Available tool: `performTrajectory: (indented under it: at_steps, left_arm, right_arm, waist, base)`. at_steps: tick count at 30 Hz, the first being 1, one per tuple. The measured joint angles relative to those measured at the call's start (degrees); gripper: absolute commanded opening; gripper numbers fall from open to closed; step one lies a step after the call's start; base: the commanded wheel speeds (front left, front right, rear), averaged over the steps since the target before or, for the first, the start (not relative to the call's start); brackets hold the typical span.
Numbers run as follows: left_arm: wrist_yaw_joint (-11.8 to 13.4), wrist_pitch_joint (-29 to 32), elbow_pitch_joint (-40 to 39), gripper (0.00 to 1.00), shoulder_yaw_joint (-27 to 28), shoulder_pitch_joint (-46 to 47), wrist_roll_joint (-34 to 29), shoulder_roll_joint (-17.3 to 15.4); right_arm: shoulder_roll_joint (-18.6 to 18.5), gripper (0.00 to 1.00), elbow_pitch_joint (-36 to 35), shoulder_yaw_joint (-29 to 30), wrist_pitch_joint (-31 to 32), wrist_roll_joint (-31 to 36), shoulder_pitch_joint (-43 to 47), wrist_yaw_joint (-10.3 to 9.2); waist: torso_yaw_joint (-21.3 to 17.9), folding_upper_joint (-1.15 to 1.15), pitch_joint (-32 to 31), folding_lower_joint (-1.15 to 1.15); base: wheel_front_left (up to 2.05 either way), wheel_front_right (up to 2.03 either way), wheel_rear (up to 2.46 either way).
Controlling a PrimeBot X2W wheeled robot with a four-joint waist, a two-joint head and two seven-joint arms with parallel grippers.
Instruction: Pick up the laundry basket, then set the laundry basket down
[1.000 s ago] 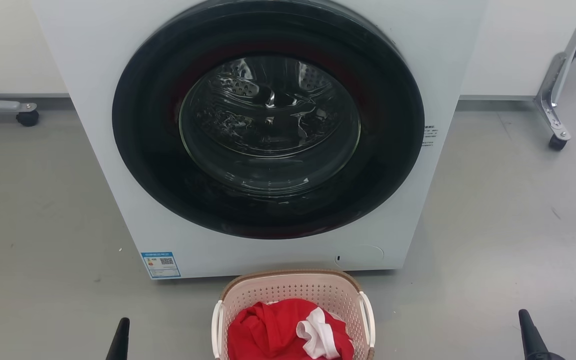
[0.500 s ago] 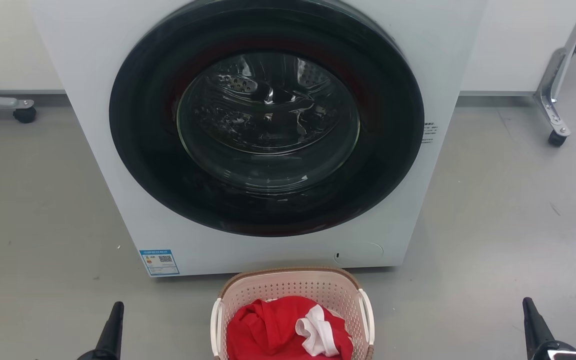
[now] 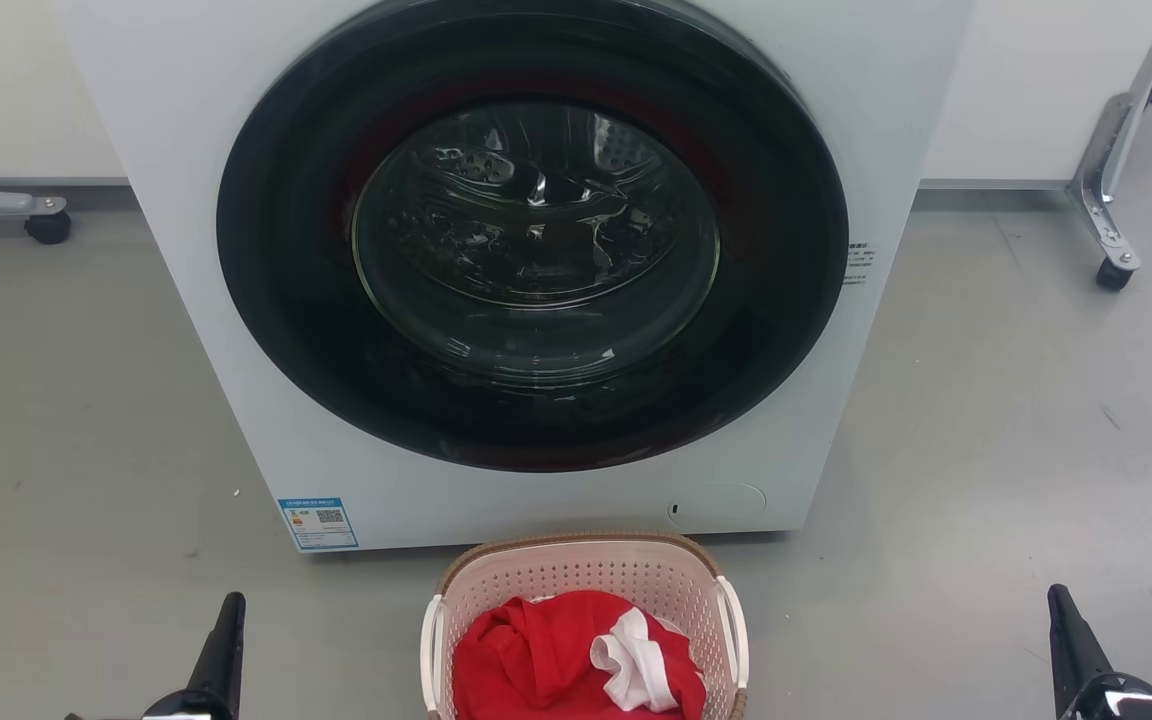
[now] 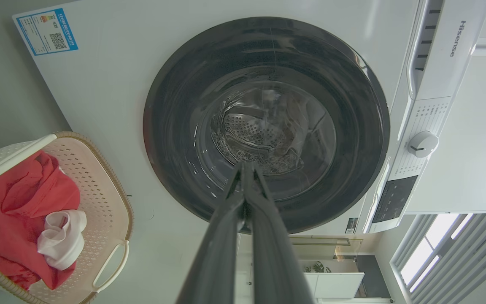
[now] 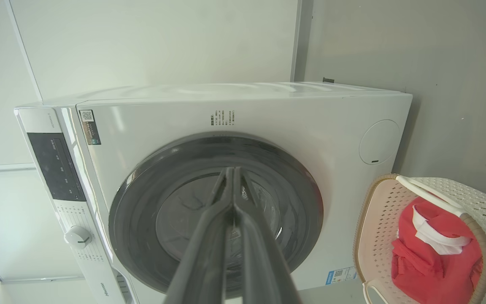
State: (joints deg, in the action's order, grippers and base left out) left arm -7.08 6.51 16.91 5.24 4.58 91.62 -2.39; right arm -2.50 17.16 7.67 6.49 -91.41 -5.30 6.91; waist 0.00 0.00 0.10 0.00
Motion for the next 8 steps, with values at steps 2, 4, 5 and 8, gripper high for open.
performTrajectory:
  at_steps: [2, 4, 5, 8]
  left_arm:
    - [0.0, 0.0, 0.0, 0.00, 0.0, 0.0, 0.0, 0.0]
    - [0.0, 0.0, 0.0, 0.00, 0.0, 0.0, 0.0, 0.0]
    - [0.0, 0.0, 0.0, 0.00, 0.0, 0.0, 0.0, 0.0]
    - [0.0, 0.0, 0.0, 0.00, 0.0, 0.0, 0.0, 0.0]
  right_arm:
    - [0.0, 0.00, 0.0, 0.0, 0.0, 0.0, 0.0, 0.00]
    - [0.0, 0.00, 0.0, 0.0, 0.0, 0.0, 0.0, 0.00]
    - [0.0, 0.00, 0.0, 0.0, 0.0, 0.0, 0.0, 0.00]
    - [0.0, 0.00, 0.0, 0.0, 0.0, 0.0, 0.0, 0.00]
  waist:
    - [0.0, 0.00, 0.0, 0.00]
    - [0.0, 0.00, 0.0, 0.00]
    - [0.0, 0.00, 0.0, 0.00]
    - [0.0, 0.00, 0.0, 0.00]
  base:
    - [0.00, 0.00, 0.00]
    - [0.00, 0.00, 0.00]
    - [0.00, 0.00, 0.00]
    - [0.00, 0.00, 0.00]
